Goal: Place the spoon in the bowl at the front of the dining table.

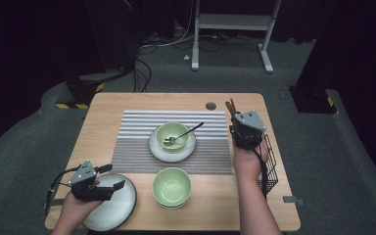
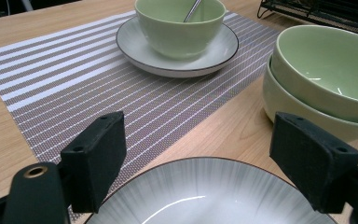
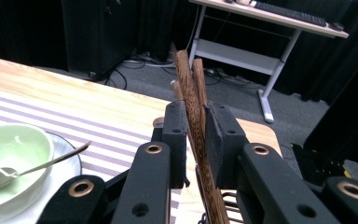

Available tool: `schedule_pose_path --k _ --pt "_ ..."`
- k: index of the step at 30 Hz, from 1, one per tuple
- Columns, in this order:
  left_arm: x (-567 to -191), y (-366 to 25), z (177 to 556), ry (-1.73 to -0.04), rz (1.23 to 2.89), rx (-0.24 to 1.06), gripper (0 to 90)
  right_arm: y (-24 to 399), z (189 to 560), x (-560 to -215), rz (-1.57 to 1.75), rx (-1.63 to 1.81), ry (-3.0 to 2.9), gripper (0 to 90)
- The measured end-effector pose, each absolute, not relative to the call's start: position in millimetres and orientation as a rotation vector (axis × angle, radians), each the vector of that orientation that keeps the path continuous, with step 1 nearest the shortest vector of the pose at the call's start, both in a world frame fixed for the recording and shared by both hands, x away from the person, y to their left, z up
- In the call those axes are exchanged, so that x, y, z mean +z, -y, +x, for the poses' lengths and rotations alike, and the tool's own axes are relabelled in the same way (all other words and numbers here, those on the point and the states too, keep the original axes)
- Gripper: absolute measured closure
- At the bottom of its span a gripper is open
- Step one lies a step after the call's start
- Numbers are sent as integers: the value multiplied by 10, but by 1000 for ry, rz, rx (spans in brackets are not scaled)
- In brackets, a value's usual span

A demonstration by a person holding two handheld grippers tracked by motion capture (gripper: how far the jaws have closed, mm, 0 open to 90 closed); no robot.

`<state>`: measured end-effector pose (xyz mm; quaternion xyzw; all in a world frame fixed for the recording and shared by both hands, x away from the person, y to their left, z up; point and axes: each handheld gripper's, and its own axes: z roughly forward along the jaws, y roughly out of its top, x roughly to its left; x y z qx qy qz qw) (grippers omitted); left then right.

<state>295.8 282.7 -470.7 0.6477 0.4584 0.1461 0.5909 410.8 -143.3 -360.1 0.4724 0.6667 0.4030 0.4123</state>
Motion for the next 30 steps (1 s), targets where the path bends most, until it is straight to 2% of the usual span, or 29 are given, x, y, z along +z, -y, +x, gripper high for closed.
schedule_pose_path --k 17,30 --pt "-4708 -2812 2959 -1070 1503 344 188 1578 3823 -3545 1128 1068 -1643 800" --pt "-4700 -2808 2958 -1074 1496 341 188 1713 3770 -3513 1134 1076 -1599 814"
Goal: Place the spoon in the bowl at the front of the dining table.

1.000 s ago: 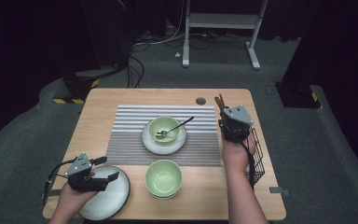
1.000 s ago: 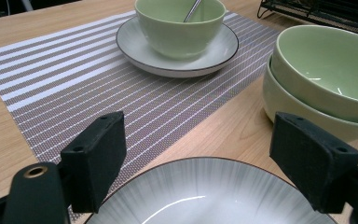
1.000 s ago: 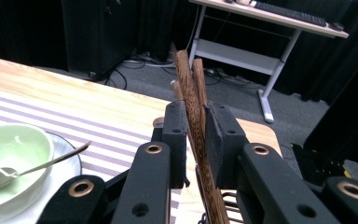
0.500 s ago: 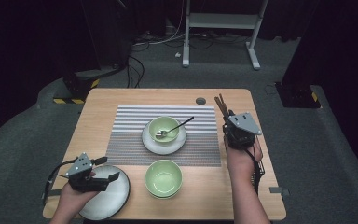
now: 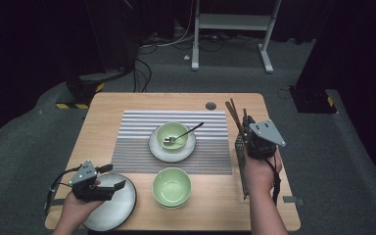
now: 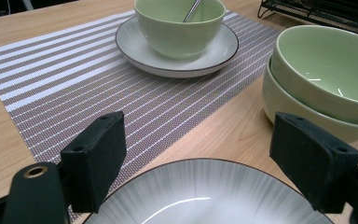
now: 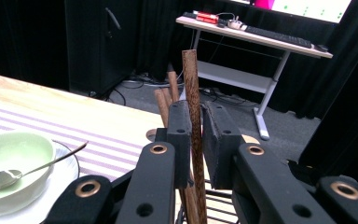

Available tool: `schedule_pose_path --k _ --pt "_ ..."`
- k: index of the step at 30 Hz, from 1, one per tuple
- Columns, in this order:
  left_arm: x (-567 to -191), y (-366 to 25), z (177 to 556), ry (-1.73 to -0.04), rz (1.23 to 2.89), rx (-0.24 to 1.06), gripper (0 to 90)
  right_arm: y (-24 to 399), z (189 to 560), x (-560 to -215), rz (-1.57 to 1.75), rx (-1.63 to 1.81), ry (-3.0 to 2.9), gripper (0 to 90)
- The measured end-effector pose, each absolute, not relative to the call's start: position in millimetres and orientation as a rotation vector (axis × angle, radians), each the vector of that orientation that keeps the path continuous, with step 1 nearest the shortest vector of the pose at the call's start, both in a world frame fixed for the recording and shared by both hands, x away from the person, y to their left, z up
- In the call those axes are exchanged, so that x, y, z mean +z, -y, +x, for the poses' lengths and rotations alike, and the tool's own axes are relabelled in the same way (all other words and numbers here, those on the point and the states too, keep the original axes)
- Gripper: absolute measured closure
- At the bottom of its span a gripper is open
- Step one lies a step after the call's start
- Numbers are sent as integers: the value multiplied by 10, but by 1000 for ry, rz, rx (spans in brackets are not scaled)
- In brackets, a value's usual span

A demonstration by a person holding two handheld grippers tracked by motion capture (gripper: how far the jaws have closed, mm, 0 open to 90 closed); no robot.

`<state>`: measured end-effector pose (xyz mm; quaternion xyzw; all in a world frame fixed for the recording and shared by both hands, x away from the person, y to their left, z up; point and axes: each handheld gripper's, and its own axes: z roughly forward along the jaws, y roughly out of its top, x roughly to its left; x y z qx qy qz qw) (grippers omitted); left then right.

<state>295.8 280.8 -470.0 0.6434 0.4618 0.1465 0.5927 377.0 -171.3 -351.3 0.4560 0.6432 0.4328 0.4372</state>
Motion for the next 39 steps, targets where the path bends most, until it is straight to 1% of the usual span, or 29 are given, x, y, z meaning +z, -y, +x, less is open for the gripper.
schedule_pose_path --k 14,15,39 --pt "-4690 -2834 2958 -1073 1495 345 188 1764 3761 -3483 1145 1054 -1574 830" --pt "-4689 -2836 2958 -1072 1496 345 188 1766 3754 -3473 1136 1053 -1567 842" --pt "-4693 -2825 2953 -1067 1490 345 188 1808 3670 -3416 1155 1203 -1504 842"
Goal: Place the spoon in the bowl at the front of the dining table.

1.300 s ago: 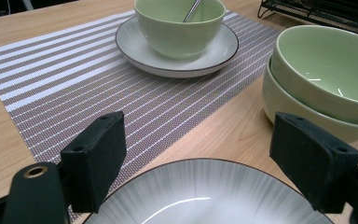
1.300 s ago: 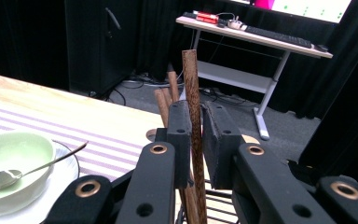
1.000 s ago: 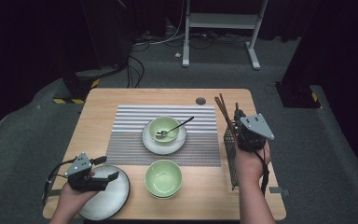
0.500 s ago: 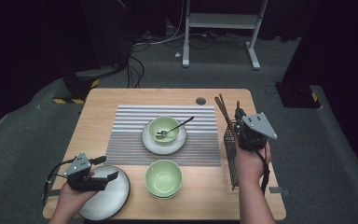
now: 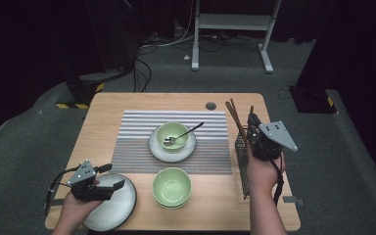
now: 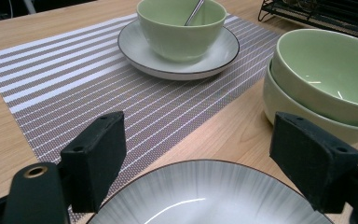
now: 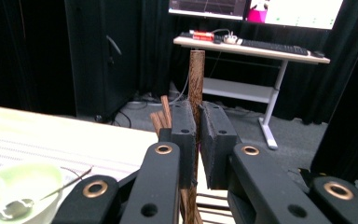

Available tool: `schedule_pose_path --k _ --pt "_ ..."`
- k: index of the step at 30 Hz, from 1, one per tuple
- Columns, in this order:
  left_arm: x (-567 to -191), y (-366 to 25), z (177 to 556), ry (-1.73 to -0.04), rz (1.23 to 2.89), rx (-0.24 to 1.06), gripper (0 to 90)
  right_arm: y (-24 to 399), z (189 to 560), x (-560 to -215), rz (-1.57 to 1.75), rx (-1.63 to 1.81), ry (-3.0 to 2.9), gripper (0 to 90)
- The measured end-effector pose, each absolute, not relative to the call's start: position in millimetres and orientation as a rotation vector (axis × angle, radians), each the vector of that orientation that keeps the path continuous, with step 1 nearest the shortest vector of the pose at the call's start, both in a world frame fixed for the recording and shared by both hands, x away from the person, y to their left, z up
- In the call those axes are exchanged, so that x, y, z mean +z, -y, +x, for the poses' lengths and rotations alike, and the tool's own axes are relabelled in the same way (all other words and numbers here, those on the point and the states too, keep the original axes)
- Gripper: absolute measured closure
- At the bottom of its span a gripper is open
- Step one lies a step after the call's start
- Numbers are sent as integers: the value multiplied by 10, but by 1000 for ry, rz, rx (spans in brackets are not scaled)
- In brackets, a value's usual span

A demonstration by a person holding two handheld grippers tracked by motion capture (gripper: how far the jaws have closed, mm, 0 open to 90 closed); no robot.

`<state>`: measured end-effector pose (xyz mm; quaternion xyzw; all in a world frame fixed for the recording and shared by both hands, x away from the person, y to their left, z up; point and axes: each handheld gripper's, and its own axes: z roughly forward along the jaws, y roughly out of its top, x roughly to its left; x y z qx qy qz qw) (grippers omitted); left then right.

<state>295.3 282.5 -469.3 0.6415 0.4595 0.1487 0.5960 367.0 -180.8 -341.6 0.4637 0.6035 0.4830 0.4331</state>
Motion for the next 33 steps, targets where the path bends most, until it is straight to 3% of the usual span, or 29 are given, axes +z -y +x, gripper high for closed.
schedule_pose_path --k 33 --pt "-4685 -2808 2944 -1057 1478 343 188 1879 3445 -3014 1075 1316 -1346 842"
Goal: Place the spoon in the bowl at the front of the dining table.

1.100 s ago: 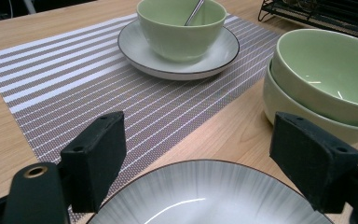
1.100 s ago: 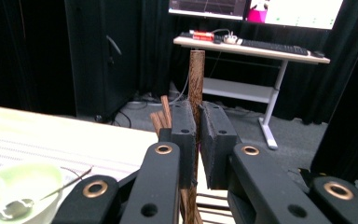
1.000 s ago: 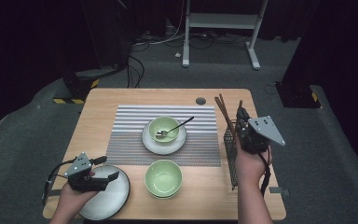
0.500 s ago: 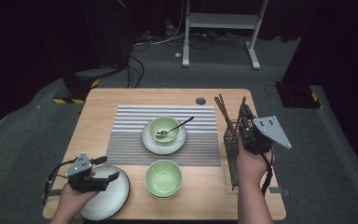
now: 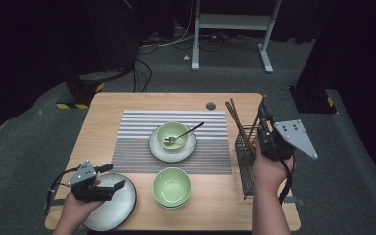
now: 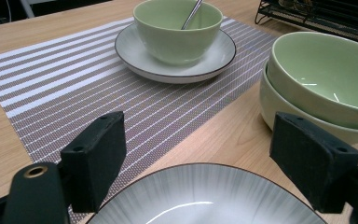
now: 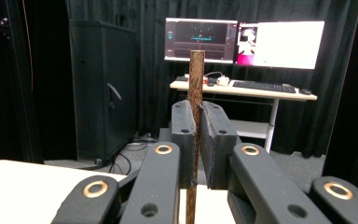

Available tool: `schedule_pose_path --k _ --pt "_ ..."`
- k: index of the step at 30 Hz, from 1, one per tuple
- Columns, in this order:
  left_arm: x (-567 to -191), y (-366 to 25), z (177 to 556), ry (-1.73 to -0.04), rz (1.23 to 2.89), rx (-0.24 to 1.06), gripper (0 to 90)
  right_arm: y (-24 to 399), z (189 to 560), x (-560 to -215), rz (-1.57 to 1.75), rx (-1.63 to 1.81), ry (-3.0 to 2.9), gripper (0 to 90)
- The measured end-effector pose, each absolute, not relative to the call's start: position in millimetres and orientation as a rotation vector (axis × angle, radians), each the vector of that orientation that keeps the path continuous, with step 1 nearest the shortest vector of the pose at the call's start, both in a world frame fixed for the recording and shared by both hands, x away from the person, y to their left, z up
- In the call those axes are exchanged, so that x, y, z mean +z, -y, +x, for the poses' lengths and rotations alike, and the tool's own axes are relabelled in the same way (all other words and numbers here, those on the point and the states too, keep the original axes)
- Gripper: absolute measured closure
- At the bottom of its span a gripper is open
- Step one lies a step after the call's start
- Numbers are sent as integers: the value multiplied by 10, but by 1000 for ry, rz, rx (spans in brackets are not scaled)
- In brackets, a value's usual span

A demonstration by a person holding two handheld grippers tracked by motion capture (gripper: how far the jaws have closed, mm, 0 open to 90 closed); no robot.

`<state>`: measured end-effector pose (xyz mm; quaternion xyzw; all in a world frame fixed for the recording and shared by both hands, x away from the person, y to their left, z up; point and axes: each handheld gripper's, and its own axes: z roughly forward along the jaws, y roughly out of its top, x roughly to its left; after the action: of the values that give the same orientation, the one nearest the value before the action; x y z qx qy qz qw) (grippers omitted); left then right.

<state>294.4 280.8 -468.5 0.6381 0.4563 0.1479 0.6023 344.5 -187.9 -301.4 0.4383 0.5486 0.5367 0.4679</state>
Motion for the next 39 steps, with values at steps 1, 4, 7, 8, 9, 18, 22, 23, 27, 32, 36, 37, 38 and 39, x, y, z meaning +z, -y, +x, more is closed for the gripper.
schedule_pose_path --k 1,4,7,8,9,18,22,23,27,32,36,37,38,39 --pt "-4683 -2811 2944 -1056 1478 343 188 1878 3442 -3005 1073 1318 -1344 842" --pt "-4679 -2821 2945 -1051 1484 346 188 1869 3430 -2968 1065 1316 -1337 842" --pt "-4677 -2827 2943 -1049 1489 348 188 1850 3416 -2929 1055 1323 -1334 842" --pt "-4677 -2827 2943 -1049 1489 348 188 1842 3411 -2920 1053 1324 -1331 842" --pt "-4674 -2823 2940 -1053 1478 347 188 1831 3402 -2905 1046 1324 -1330 842" --pt "-4664 -2828 2936 -1049 1469 351 188 1772 3360 -2822 1015 1331 -1323 842" --pt "-4662 -2827 2935 -1047 1470 352 188 1737 3346 -2771 997 1348 -1322 842" --pt "-4662 -2827 2935 -1047 1470 352 188 1737 3346 -2771 997 1348 -1322 842" --pt "-4659 -2824 2931 -1043 1468 353 188 1667 3330 -2742 981 1379 -1334 842" --pt "-4657 -2811 2925 -1043 1467 354 188 1563 3321 -2783 964 1400 -1361 842" --pt "-4653 -2808 2924 -1039 1464 358 188 1504 3318 -2817 961 1418 -1374 842" --pt "-4649 -2803 2922 -1038 1465 357 188 1465 3315 -2841 961 1436 -1385 842" --pt "-4649 -2803 2922 -1038 1465 357 188 1465 3315 -2841 961 1436 -1385 842" --pt "-4644 -2784 2921 -1036 1458 358 188 1425 3313 -2868 958 1454 -1393 842"
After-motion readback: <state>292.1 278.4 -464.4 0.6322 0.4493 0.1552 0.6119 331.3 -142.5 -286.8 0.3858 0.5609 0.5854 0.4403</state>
